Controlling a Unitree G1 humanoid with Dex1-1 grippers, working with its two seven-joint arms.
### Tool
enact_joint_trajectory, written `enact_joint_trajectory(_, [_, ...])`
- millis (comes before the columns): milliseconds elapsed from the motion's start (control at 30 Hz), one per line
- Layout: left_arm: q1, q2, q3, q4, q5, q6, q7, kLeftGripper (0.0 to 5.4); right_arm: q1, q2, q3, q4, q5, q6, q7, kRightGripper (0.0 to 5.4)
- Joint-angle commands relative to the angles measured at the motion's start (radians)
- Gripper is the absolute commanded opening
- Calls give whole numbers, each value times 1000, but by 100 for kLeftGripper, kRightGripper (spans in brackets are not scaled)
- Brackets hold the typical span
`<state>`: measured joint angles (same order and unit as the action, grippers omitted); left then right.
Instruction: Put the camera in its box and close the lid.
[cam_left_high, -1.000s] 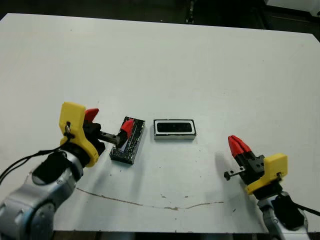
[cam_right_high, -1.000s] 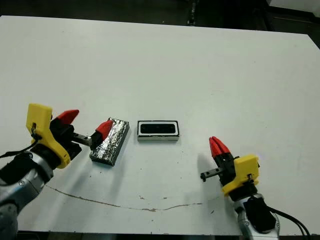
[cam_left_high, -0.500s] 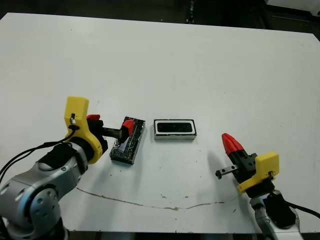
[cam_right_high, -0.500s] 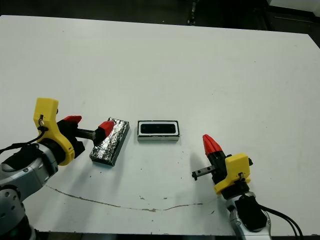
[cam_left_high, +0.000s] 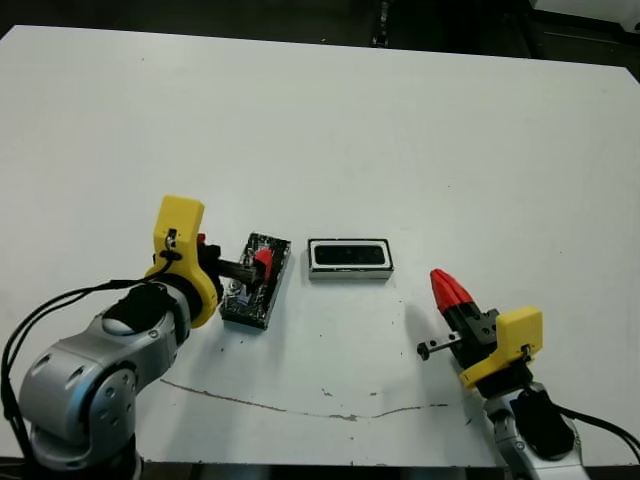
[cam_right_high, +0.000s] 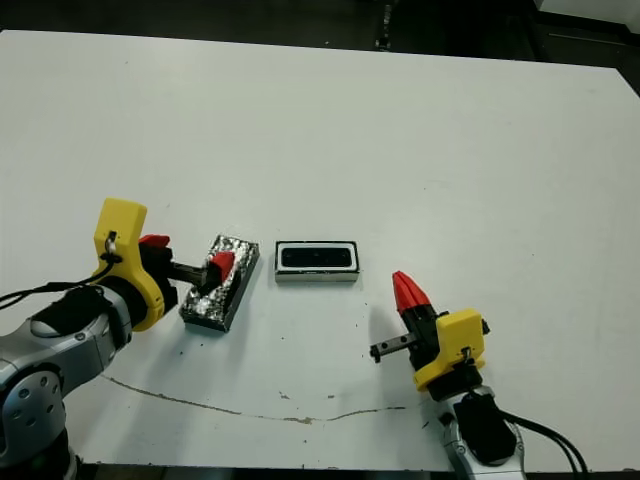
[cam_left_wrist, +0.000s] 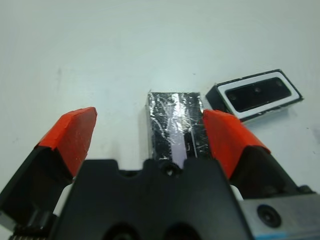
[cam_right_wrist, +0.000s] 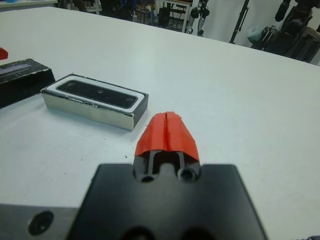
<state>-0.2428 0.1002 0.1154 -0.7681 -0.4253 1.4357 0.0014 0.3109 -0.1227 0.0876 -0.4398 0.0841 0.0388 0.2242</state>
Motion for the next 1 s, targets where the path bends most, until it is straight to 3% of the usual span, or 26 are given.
enact_joint_trajectory(33, [-14,9,-1,3,3,43,-17,540,19,0,5,7,-13,-4,-12,1])
enact_joint_trajectory(667, [-58,-45,-3,-39,22,178,-42,540,21,7,27,4,-12,10,-25,1])
enact_joint_trajectory(1000, [-46,-10,-69,-44,25,179,-48,540,26,13,34,10,-20,-2,-26,1])
